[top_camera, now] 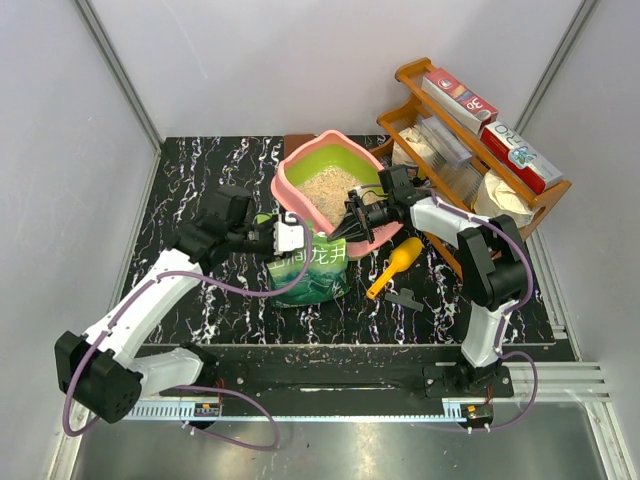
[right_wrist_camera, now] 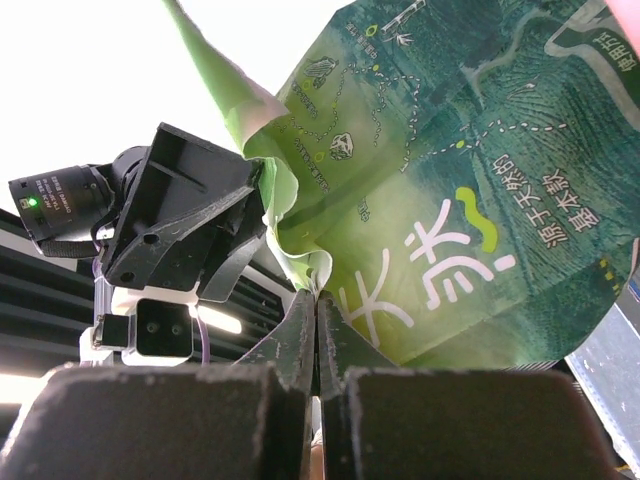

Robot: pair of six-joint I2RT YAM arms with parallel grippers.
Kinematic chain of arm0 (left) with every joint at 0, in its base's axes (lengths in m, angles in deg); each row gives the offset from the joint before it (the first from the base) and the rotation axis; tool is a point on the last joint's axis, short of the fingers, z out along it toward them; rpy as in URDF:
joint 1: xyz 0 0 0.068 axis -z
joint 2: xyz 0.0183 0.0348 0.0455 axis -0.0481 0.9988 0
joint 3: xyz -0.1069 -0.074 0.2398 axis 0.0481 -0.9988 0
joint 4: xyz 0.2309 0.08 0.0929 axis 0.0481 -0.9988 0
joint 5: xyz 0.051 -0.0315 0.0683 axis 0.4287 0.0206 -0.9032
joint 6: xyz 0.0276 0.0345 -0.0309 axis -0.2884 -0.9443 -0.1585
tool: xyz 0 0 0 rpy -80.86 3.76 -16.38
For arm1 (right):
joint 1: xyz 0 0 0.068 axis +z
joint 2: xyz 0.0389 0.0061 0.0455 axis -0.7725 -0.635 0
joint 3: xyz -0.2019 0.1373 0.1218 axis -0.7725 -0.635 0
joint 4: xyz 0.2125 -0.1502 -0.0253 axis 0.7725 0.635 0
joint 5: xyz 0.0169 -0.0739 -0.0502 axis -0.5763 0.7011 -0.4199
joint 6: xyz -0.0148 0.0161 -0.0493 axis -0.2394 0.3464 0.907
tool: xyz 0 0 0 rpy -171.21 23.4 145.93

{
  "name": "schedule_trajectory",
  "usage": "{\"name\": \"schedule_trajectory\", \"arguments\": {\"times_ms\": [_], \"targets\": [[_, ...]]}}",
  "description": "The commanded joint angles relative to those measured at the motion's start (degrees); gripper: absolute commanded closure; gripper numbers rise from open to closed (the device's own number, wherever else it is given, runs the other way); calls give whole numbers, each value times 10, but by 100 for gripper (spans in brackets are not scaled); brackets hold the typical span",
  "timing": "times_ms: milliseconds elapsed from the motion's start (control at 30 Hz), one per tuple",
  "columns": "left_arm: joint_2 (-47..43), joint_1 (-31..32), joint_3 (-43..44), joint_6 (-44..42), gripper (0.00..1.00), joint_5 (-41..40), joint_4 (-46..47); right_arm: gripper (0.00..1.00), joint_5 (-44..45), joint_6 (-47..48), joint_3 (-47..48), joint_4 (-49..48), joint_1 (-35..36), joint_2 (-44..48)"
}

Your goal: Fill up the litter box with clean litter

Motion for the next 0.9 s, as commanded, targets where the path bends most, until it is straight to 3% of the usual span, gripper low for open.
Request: {"name": "schedule_trajectory", "arguments": {"times_ms": [0, 233, 300, 467, 533, 633, 733, 867], "targets": [[8, 4, 9, -39, 61, -16, 10, 100, -17, -18, -2, 7, -12, 16], [19, 3, 9, -43, 73, -27, 7, 100, -17, -13, -2, 17, -13, 9], [21, 4, 11, -41, 83, -28, 1, 100, -17, -9, -1, 17, -17, 11], [20, 3, 17, -13, 97, -35, -6, 98, 6, 47, 22, 20, -47, 12], [15, 3, 15, -2, 100, -34, -6, 85, 20, 97, 49, 22, -64, 12], [9, 0, 11, 30, 100, -26, -2, 80, 60, 193, 105, 67, -78, 15], [3, -4, 5, 64, 100, -15, 6, 72, 118, 356, 175, 170, -79, 21], [-3, -23, -4, 116, 100, 8, 27, 66, 143, 524, 172, 180, -77, 80]]}}
